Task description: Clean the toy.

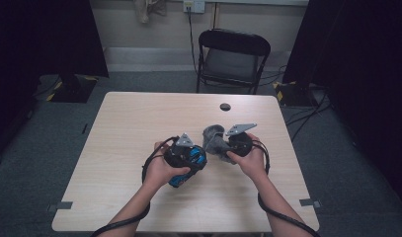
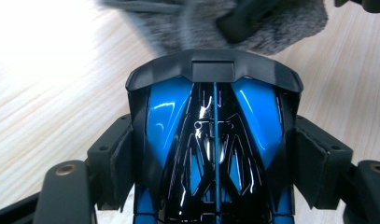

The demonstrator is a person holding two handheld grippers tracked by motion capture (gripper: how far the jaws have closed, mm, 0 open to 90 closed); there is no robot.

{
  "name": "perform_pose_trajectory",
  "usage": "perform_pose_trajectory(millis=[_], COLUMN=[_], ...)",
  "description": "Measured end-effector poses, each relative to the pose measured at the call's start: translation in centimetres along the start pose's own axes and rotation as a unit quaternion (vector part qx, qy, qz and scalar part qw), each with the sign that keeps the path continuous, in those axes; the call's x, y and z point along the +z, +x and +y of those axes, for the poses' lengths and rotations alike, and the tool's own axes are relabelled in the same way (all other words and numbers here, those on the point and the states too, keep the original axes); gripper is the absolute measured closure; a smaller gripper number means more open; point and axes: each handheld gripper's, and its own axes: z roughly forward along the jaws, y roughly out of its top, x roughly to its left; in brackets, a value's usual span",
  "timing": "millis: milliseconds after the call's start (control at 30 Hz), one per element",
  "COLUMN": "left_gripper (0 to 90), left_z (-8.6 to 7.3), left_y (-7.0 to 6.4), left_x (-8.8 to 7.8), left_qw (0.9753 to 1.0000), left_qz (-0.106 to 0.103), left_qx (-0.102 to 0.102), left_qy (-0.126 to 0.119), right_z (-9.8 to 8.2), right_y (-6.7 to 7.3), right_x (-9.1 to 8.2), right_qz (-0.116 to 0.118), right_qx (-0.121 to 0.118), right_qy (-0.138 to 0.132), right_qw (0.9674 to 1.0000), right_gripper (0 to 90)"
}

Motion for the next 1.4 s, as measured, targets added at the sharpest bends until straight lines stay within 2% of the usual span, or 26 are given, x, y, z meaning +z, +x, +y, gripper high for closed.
perform_pose_trajectory(millis=[100, 233, 300, 400, 667, 900, 1000, 1133, 1167, 1233, 1267, 1400], left_gripper=[25.6, 25.5, 25.5, 25.6, 25.6, 25.6, 25.6, 25.6, 25.5, 25.5, 25.5, 25.6], left_z=[-0.1, -0.2, -0.5, -0.5, -0.5, -0.4, -0.4, -0.2, -0.1, -0.1, 0.1, 0.4], left_y=[-0.2, 0.1, 0.6, 0.8, 1.8, 2.5, 2.6, 2.2, 1.7, 1.4, 0.9, 0.1], left_x=[0.4, 0.7, 0.9, 0.9, 0.4, 0.1, 0.0, -0.3, -0.5, -0.6, -0.7, -0.7], left_qw=[1.0000, 0.9997, 0.9996, 0.9996, 0.9987, 0.9981, 0.9980, 0.9983, 0.9988, 0.9989, 0.9992, 0.9996], left_qz=[-0.001, 0.017, 0.020, 0.025, 0.047, 0.056, 0.058, 0.055, 0.048, 0.046, 0.041, 0.028], left_qx=[-0.002, 0.006, -0.006, -0.008, -0.013, -0.025, -0.023, -0.014, -0.011, -0.006, 0.000, 0.007], left_qy=[0.003, 0.016, 0.017, 0.014, 0.016, 0.011, 0.011, 0.011, 0.008, 0.007, 0.004, 0.001], right_z=[0.4, 0.9, 1.2, 1.2, 0.6, -0.1, -0.4, -0.8, -0.9, -0.9, -0.9, -0.3], right_y=[0.5, 1.2, 1.9, 2.1, 2.2, 2.7, 2.8, 2.1, 1.7, 1.3, 0.5, -0.5], right_x=[0.5, 1.1, 1.3, 1.3, 0.9, 0.3, -0.1, -0.7, -0.8, -0.9, -1.2, -1.6], right_qz=[0.004, 0.017, 0.023, 0.025, 0.035, 0.047, 0.051, 0.032, 0.028, 0.021, 0.005, -0.007], right_qx=[-0.004, -0.011, -0.021, -0.025, -0.031, -0.039, -0.042, -0.034, -0.028, -0.023, -0.016, -0.003], right_qy=[0.001, 0.001, 0.003, 0.003, 0.011, 0.008, 0.009, 0.009, 0.009, 0.008, 0.011, 0.003], right_qw=[1.0000, 0.9998, 0.9995, 0.9994, 0.9989, 0.9981, 0.9978, 0.9989, 0.9992, 0.9995, 0.9998, 1.0000], right_gripper=[74.0, 74.0, 74.0, 73.9, 74.0, 74.0, 74.0, 73.9, 73.9, 73.9, 73.9, 73.9])
